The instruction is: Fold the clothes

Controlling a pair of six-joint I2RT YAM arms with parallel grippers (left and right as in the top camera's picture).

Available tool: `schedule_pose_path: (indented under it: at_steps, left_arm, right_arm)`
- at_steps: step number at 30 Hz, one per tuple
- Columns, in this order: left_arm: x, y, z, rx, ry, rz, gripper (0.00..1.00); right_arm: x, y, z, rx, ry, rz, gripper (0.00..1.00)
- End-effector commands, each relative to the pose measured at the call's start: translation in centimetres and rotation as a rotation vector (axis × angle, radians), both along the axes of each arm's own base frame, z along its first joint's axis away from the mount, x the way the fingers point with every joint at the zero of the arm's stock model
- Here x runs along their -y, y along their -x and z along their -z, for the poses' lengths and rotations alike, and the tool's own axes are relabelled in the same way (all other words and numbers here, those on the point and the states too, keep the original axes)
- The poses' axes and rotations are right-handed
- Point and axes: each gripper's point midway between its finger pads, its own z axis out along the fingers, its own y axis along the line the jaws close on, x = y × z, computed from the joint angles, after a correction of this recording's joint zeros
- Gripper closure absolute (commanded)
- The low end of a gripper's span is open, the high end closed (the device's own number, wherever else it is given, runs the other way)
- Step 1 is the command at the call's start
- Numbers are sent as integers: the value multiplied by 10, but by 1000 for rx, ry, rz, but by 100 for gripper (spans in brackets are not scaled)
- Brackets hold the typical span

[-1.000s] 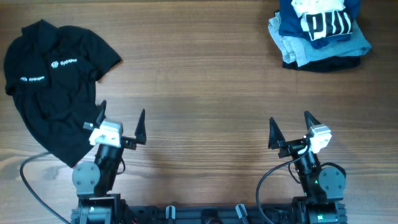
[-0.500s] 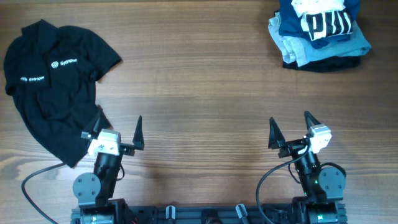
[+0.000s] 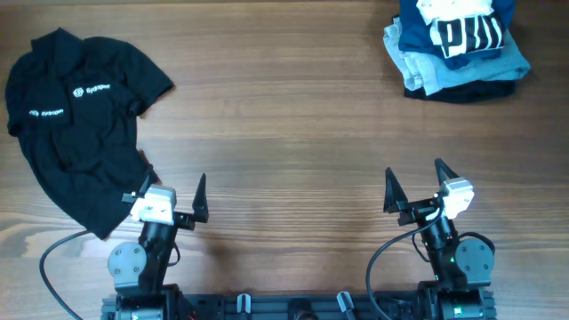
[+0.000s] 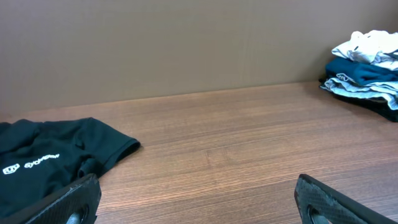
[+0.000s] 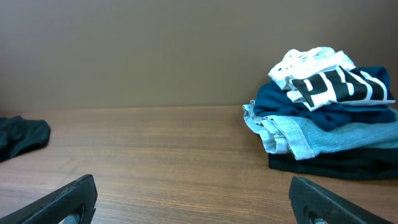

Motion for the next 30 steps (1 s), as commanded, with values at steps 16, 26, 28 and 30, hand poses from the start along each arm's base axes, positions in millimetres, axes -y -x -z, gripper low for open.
schedule_pose_path:
  at_steps: [16, 26, 28, 30]
  left_arm:
    - [-5, 0, 2, -20, 112, -31, 0]
    - [-5, 0, 1, -17, 112, -30, 0]
    - [-5, 0, 1, -17, 112, -30, 0]
    - [-5, 0, 1, -17, 112, -30, 0]
  right_arm:
    - [2, 0, -3, 11, -18, 12, 0]
    - [2, 0, -3, 11, -18, 12, 0]
    - [2, 0, -3, 11, -18, 12, 0]
    - [2, 0, -3, 11, -18, 12, 0]
